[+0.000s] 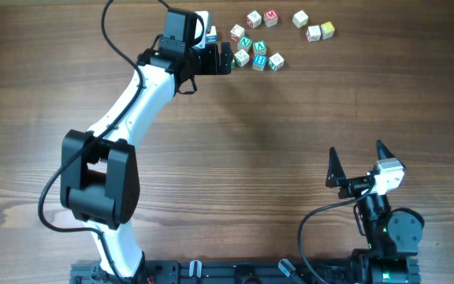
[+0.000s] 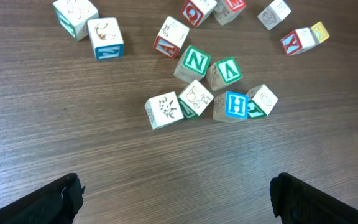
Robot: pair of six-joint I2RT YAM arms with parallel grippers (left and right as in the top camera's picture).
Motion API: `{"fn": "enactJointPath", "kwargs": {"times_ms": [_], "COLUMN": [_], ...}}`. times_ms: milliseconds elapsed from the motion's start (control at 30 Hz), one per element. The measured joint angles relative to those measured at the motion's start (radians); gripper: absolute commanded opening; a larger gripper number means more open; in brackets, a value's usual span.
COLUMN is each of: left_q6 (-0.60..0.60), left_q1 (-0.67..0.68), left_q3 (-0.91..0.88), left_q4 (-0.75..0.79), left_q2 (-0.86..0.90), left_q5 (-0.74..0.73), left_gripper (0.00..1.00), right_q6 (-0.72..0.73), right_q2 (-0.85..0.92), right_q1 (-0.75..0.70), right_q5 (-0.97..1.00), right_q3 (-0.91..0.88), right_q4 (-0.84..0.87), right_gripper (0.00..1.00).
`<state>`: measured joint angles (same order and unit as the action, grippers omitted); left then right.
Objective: Form a tower
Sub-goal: 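Lower the left gripper onto the ladybug-picture block and close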
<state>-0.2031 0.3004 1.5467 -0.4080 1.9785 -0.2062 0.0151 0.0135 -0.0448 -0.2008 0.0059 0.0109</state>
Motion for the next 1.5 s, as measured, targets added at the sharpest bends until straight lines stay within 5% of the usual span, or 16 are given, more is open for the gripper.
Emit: {"fn": "enactJointPath", "kwargs": {"times_ms": [1000,1400,1500], "left_q6": [0.0,0.007,0.008], "left_q1": [0.048,0.048,0.048], "left_q3": [0.003,0.003,0.003], "left_q4": [0.229,0.255,0.262], "left_q2": [0.114,0.217,0.217], "left_q5": [0.0,0.055,0.069], "left_gripper": [1.0,0.73,0.73], "right_q6": [0.0,0.0,0.0], "right_q2": [0.0,0.0,0.0], "right_q1": [0.0,0.0,0.0], "right_q5": [0.0,0.0,0.0], "right_q3": [0.0,0.0,0.0], "right_q4": [0.0,0.0,0.0], "right_gripper": [1.0,1.0,1.0]}}
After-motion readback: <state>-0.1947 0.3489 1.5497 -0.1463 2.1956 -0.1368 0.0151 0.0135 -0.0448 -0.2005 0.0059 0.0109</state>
